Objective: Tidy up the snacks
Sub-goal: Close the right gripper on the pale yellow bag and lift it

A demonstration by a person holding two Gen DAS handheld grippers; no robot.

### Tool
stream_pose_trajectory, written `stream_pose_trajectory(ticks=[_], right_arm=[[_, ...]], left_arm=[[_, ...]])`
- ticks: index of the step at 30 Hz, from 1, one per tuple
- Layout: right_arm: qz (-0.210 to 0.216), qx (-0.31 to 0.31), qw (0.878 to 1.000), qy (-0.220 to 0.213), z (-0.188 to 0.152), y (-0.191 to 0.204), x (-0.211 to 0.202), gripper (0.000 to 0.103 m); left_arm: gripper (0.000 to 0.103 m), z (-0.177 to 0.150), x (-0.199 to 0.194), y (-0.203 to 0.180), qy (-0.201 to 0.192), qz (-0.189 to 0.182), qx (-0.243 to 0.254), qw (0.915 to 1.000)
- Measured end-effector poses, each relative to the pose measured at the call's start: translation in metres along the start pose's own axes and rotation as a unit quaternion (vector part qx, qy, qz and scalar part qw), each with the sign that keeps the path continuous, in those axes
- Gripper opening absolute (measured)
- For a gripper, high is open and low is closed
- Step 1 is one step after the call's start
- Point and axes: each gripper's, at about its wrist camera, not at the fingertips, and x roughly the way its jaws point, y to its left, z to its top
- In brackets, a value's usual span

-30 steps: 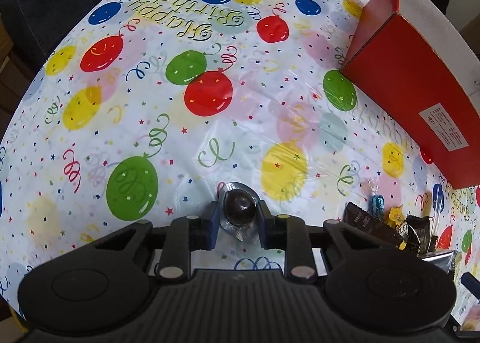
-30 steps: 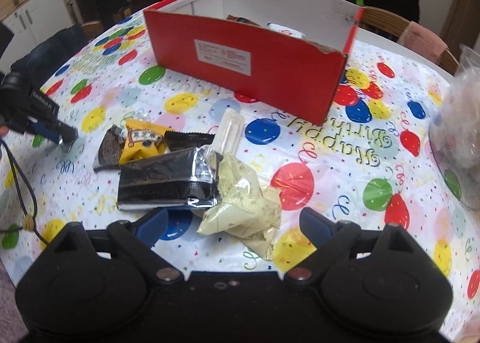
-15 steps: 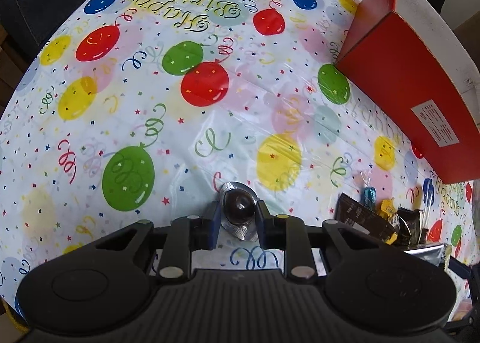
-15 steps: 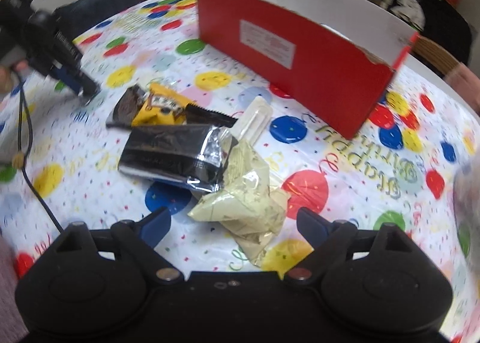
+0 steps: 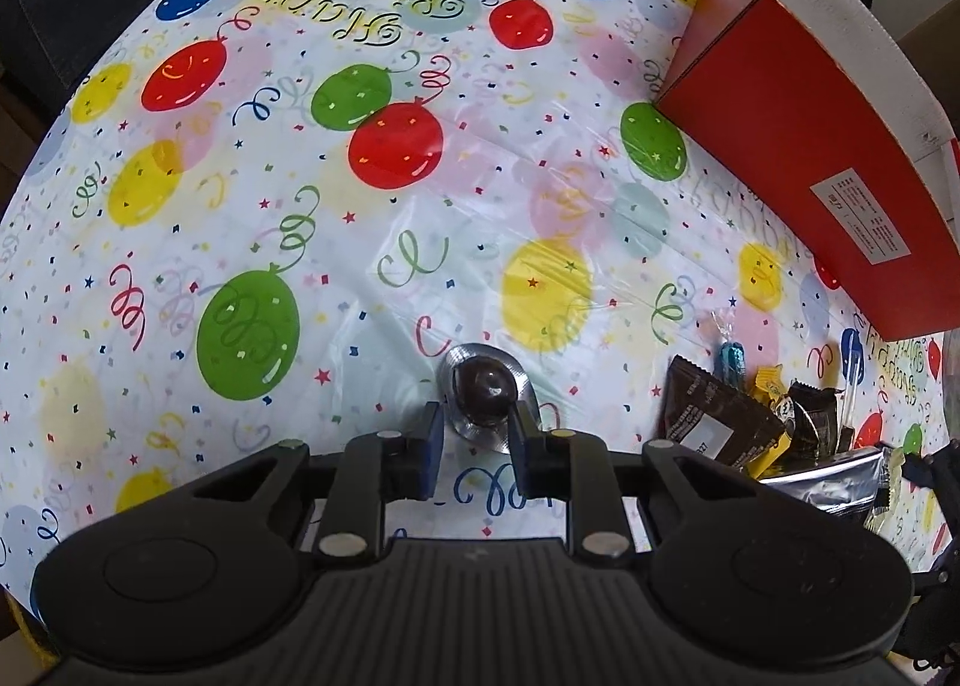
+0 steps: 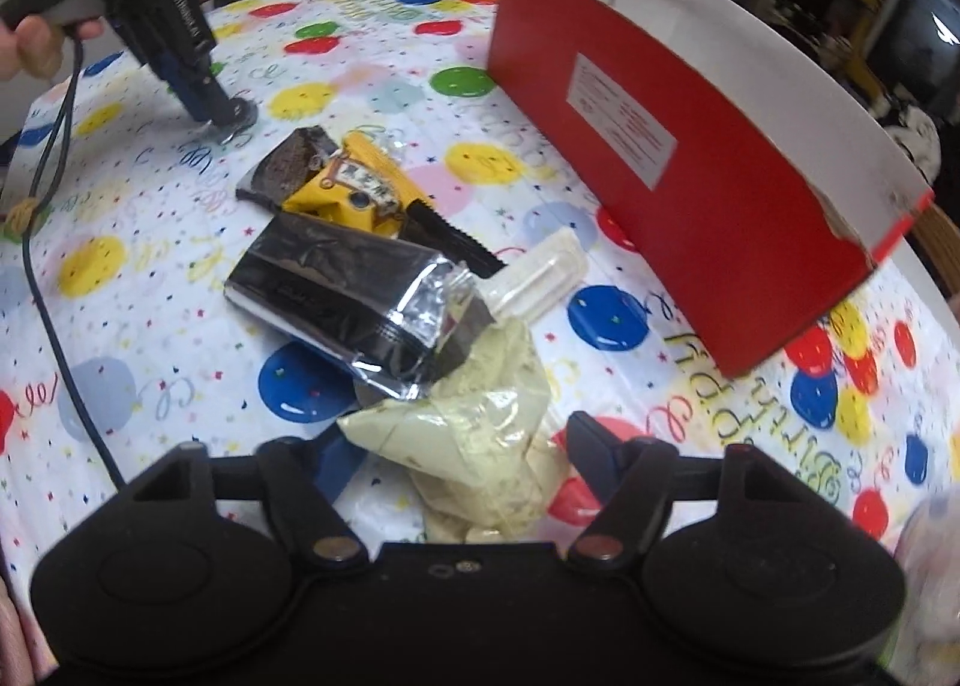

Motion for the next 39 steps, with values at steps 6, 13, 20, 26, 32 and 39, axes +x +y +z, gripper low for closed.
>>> stream_pose_trajectory(ticks=[6, 13, 20, 26, 32, 39], right_arm=[[-0.011, 0.005, 1.0, -0.007, -0.002, 0.003, -0.001, 0.045], [-0.03, 0.074, 0.997, -0.01, -0.011, 0.006, -0.01, 0.037], [-0.048, 0.154, 0.987, -0.011, -0.031, 0.01, -0.028, 0.037], [-0.052, 0.198, 0.979, -0.022, -0.034, 0.016, -0.044, 0.037], [-0.052, 0.209, 0.976, -0.039, -0.027, 0.024, -0.054, 0.037], [-0.048, 0.2, 0.978, -0.043, -0.018, 0.032, -0.056, 0.037]], left_arm=[[0.023, 0.001, 0.002, 0.002, 0.008, -0.001, -0.01, 0.9999], [0.023, 0.004, 0.002, 0.003, 0.015, -0.003, -0.026, 0.9995], [0.037, 0.006, 0.004, 0.001, 0.018, -0.013, -0.038, 0.999], [0.056, 0.008, 0.003, -0.005, 0.008, -0.014, -0.041, 0.999], [0.056, 0.01, 0.008, -0.014, 0.008, 0.011, -0.014, 0.9998], [0.056, 0.007, 0.012, -0.033, -0.006, 0.054, 0.039, 0.9978]])
